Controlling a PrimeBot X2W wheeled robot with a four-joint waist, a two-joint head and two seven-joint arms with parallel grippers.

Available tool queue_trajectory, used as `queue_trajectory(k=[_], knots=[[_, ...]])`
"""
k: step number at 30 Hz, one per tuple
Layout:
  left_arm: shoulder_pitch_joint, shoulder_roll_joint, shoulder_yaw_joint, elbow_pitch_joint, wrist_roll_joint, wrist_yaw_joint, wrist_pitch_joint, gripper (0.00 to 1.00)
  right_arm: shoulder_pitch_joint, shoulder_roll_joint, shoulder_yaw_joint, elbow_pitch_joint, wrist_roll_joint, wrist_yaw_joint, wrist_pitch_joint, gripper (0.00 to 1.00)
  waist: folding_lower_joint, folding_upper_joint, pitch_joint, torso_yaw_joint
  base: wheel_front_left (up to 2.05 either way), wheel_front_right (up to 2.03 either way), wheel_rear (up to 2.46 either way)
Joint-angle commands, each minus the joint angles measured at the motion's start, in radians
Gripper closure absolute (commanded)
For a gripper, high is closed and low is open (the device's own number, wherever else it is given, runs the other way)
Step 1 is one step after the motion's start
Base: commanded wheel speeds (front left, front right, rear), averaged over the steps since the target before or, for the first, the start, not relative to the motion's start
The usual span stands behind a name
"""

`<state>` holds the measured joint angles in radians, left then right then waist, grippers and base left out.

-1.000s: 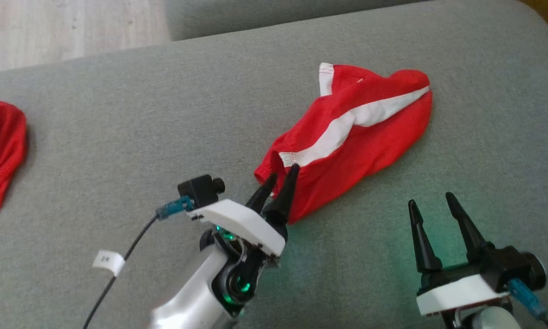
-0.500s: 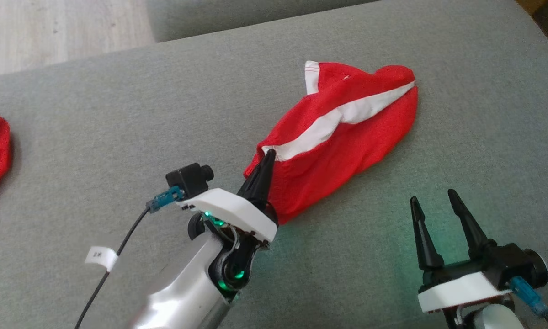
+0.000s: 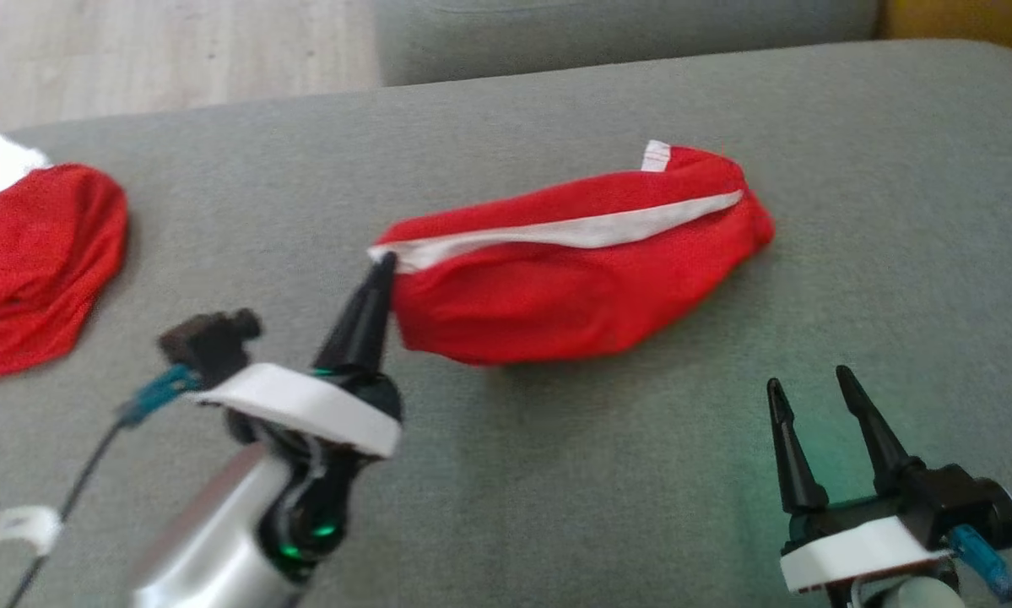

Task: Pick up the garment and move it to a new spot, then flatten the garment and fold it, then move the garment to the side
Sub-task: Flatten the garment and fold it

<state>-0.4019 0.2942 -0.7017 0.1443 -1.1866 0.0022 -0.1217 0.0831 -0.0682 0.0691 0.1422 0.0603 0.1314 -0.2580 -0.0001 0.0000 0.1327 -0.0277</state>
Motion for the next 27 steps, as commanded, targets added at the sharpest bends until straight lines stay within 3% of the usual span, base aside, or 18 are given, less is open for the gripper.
queue_trajectory(k=[1, 6, 11, 18, 27], knots=[[-0.017, 0.053, 0.057, -0.073, 0.011, 0.018, -0.003, 1.0, -0.014, -0.013, 0.017, -0.036, 0.001, -0.001, -0.004, 0.0, 0.0001, 0.0, -0.004, 0.03, 0.0, 0.0, 0.0], [0.024, 0.18, 0.091, -0.163, 0.044, 0.074, 0.018, 1.0, -0.033, -0.026, 0.021, -0.039, 0.025, -0.001, -0.004, 0.0, 0.0001, 0.0, 0.017, 0.084, 0.0, 0.0, 0.0], [0.016, 0.244, 0.115, -0.184, 0.077, 0.097, 0.019, 1.0, -0.125, -0.092, 0.046, -0.018, 0.037, -0.001, -0.004, 0.0, 0.0001, 0.0, 0.058, 0.138, 0.0, 0.0, 0.0], [-0.037, 0.235, 0.116, -0.176, 0.097, 0.086, 0.014, 1.0, -0.333, -0.206, 0.185, 0.14, 0.055, -0.001, -0.004, 0.0, 0.0001, 0.0, 0.117, 0.195, 0.0, 0.0, 0.0], [-0.09, 0.192, 0.086, -0.14, 0.116, 0.063, 0.013, 1.0, -0.607, -0.258, 0.357, 0.476, 0.098, -0.001, -0.004, 0.0, 0.0001, 0.0, 0.152, 0.245, 0.0, 0.0, 0.0]])
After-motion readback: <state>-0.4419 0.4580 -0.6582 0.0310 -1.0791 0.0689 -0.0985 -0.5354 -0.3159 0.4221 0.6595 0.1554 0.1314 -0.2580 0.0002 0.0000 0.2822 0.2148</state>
